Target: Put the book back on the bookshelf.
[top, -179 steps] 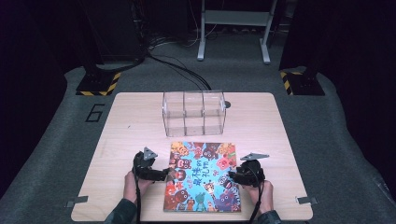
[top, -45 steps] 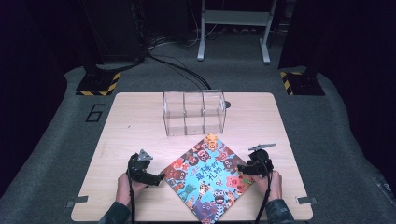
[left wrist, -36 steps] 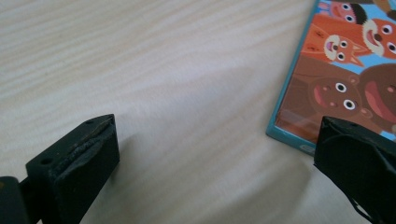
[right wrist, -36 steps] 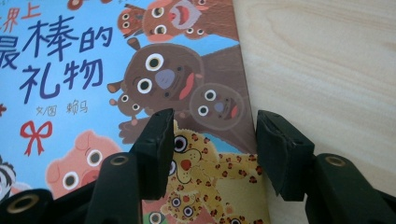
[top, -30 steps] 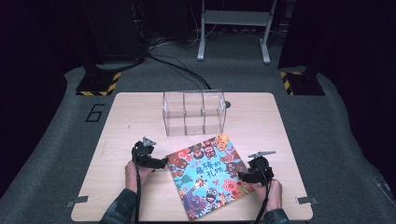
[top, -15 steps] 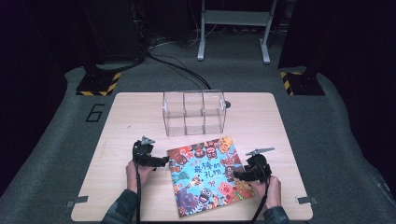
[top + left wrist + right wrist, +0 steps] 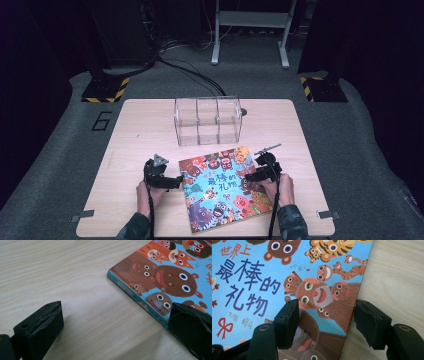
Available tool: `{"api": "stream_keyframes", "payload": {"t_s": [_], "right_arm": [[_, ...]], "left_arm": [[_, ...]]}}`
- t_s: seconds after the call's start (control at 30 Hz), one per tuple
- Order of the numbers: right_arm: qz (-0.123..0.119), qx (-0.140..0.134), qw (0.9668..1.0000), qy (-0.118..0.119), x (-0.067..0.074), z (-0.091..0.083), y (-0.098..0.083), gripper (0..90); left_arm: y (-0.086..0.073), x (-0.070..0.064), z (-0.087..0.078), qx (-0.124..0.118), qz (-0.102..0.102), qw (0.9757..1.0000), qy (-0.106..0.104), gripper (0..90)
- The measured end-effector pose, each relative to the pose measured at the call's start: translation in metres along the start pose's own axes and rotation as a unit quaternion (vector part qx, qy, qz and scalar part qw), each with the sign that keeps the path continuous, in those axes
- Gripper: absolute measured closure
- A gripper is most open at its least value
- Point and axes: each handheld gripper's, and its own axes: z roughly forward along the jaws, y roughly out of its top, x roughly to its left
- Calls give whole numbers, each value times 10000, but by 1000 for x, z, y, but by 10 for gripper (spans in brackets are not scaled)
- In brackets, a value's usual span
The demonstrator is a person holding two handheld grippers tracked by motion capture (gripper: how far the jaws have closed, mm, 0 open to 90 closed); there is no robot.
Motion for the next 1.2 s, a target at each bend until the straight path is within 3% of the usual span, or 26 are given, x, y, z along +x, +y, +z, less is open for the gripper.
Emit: {"api": "stream_keyframes", "payload": {"t_s": [0.03, 0.07, 0.13, 0.3, 0.47, 0.6, 0.8, 0.87, 0.93, 0.97, 1.0, 1.03, 1.1, 1.2], "right_arm": [[0, -16, 10000, -1, 1, 1, 1, 351], [10, 15, 10000, 8, 1, 1, 2, 342], [-30, 118, 9999, 83, 0, 1, 4, 335], [-61, 66, 9998, 201, -4, -1, 2, 338], [22, -25, 9986, 537, -12, -5, -2, 361], [-27, -229, 9982, 558, -11, -15, -4, 394], [-321, -438, 9976, 431, -7, -26, -2, 419], [-205, -482, 9975, 481, -7, -29, -2, 423], [-190, -650, 9956, 649, -8, -32, -1, 482], [-90, -809, 9905, 1105, -8, -34, 1, 480], [-69, -873, 9883, 1251, -3, -35, 5, 480], [-253, -834, 9900, 1112, 2, -35, 10, 479], [-317, -603, 9953, 682, 5, -32, 18, 467], [-166, -271, 9988, 370, -6, -20, 18, 438]], "left_arm": [[0, -1, 1, -95, -97, 9999, 12, 0], [0, 0, 0, -20, -41, 10000, -37, 0], [-1, -1, 1, -106, -40, 9999, 5, 0], [-1, -1, 2, -118, -15, 9999, 15, 0], [-1, -1, 2, -112, 1, 9999, 10, 0], [-2, 0, 2, -108, 69, 9999, 33, 0], [-1, 1, 2, -100, 136, 9999, 0, 0], [-2, 1, 2, -97, 145, 9998, -4, 0], [-2, 0, 2, -91, 153, 9998, -8, 0], [-1, 1, 1, -19, 181, 9998, -68, 0], [-2, -1, 3, -89, 168, 9998, -18, 0], [-1, 0, 2, 17, 362, 9993, -2, 0], [-1, 0, 1, 29, 456, 9989, 29, 0], [-1, 0, 1, 43, 492, 9988, 22, 3]]}}
